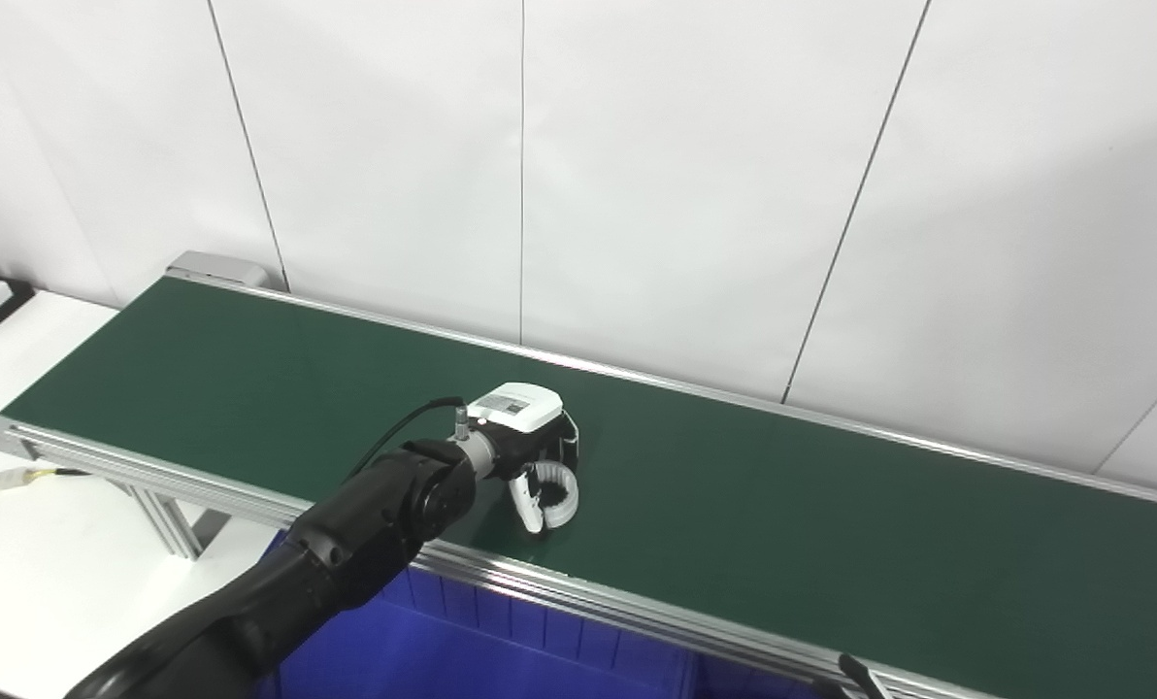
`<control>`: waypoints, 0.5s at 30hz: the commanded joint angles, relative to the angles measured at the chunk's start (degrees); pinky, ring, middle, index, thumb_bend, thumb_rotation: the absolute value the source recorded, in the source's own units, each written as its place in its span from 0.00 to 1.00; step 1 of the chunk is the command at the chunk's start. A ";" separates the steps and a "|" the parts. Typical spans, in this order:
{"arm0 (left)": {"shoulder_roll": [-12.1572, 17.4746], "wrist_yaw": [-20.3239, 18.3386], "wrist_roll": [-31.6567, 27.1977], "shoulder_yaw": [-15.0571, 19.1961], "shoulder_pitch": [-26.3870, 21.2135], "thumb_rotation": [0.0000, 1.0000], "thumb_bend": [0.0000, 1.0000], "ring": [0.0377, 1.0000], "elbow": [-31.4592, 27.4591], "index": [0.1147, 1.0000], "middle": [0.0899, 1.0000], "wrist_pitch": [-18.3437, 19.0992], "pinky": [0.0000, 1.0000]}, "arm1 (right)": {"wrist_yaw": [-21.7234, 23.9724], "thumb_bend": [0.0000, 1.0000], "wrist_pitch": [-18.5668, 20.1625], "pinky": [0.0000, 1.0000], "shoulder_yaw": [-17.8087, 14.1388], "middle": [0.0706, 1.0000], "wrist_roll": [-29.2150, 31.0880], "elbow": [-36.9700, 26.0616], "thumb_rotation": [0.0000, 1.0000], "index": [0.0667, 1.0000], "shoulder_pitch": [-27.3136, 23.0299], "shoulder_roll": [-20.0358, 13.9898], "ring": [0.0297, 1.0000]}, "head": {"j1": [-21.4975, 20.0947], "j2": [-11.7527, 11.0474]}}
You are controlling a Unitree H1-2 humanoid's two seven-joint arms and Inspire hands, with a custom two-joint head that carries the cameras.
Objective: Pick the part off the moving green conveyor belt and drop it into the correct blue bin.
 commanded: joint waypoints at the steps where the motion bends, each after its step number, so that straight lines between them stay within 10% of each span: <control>1: 1.30 -0.10 -0.73 1.44 -0.69 0.00 0.50 0.45 -2.99 0.39 0.49 0.85 0.49 | 0.77 0.37 -0.76 0.64 -0.08 0.75 0.67 -1.92 0.74 0.86 -0.52 0.21 0.71 | 0.06 0.04; 15: 0.92 -2.32 -5.68 9.00 8.54 0.00 0.50 0.41 -26.18 0.43 0.46 4.87 0.38 | 0.65 0.35 -0.64 0.62 -0.09 0.75 0.01 -2.31 0.74 0.86 -0.43 -0.01 0.70 | -0.08 0.18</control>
